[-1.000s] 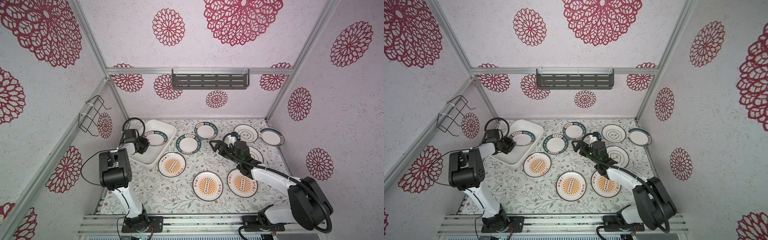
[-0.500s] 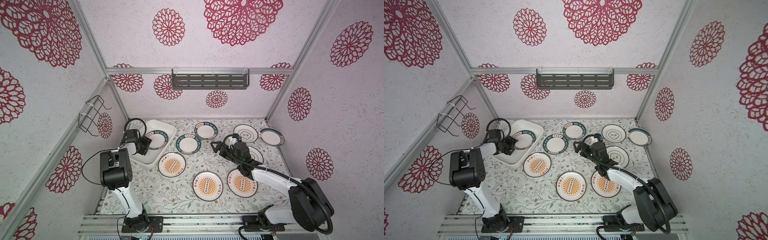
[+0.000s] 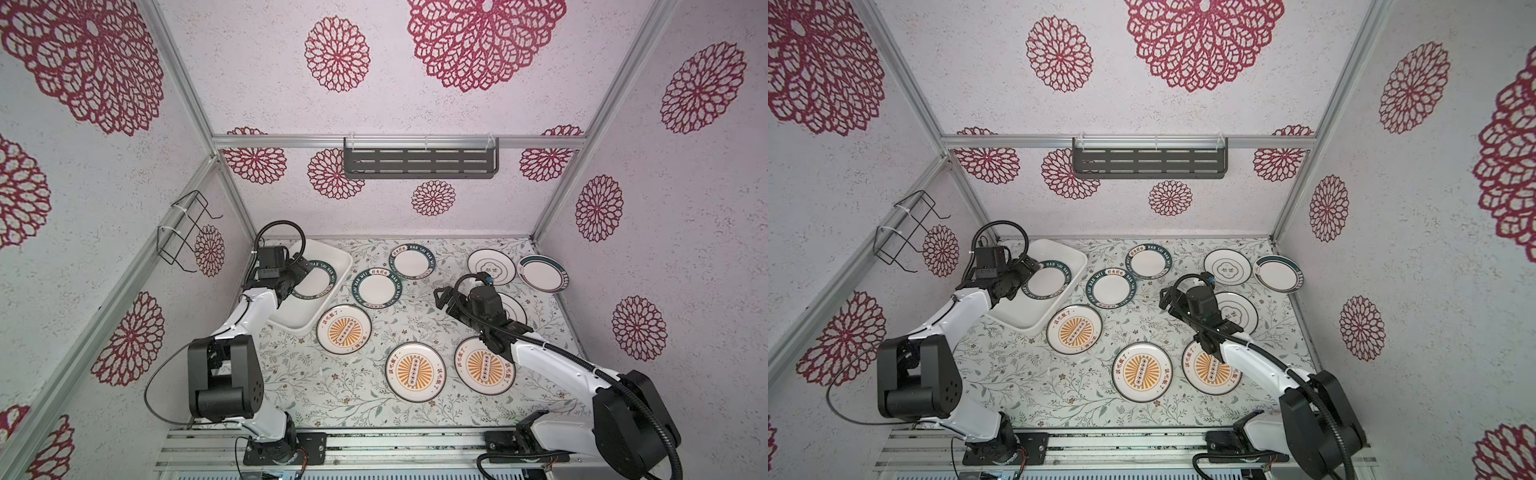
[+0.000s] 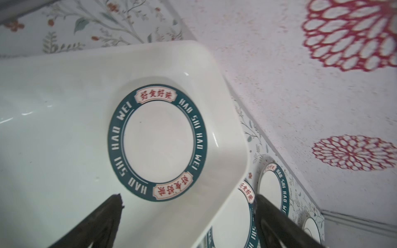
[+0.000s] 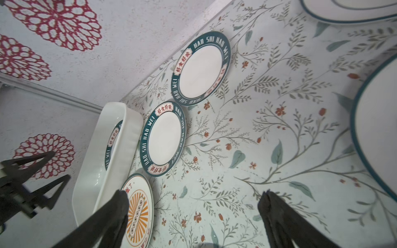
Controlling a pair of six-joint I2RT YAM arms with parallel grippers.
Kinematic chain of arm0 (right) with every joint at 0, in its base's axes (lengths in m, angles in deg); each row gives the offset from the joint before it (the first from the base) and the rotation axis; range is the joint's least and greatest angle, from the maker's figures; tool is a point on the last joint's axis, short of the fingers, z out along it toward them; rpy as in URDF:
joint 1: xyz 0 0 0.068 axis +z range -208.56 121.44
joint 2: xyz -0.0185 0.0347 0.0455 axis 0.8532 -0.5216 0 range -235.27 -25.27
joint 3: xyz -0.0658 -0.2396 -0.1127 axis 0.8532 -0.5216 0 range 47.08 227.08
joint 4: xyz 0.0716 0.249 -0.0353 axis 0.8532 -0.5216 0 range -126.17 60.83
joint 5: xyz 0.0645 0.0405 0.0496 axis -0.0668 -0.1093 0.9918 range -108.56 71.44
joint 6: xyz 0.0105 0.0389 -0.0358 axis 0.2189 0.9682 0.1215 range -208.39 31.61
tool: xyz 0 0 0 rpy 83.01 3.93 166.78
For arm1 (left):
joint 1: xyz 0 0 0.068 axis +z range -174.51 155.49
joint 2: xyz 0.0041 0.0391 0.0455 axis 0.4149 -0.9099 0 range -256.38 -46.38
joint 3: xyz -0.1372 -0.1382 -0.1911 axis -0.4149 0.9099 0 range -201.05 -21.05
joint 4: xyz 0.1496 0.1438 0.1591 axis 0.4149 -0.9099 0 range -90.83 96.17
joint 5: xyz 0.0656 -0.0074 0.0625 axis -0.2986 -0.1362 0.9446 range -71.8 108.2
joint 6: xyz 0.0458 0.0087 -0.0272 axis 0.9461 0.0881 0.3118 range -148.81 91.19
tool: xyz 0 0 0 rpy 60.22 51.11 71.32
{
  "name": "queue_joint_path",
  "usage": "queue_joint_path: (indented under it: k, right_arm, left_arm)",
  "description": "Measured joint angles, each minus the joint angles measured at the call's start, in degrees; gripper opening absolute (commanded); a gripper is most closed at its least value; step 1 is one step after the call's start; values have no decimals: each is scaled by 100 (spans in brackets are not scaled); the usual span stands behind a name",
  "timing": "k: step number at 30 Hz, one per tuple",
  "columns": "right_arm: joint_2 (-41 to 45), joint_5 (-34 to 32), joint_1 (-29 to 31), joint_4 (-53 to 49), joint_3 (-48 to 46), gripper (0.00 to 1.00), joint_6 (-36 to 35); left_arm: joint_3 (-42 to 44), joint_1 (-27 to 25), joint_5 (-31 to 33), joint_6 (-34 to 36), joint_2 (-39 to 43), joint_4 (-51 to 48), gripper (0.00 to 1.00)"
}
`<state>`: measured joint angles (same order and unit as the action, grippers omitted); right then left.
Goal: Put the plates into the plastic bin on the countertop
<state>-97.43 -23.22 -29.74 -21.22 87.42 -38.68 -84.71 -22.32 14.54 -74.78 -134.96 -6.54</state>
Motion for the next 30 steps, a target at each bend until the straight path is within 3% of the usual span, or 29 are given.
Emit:
queue_joint_path:
  k: [6, 11, 21, 24, 30]
  right_arm:
    - [555, -472, -400, -957, 2, 99, 50]
    - [955, -839, -767, -2022, 15, 99, 114]
    - [1711, -1550, -1281, -4223, -9, 99, 555]
    - [2120, -1593, -1648, -4559, -256, 99, 669]
    - [2780, -1287, -2833, -4889, -1062, 99, 671]
  left_arm:
    - [417, -833, 76, 616, 802, 560, 97]
    - [546, -1733, -33, 717, 758, 1117, 97]
    - [-275, -3834, -841, 905, -898, 1864, 97]
    - [-640, -4256, -1134, 1043, -1327, 1895, 97]
    - [-1517, -4572, -1436, 1263, -2083, 1659, 97]
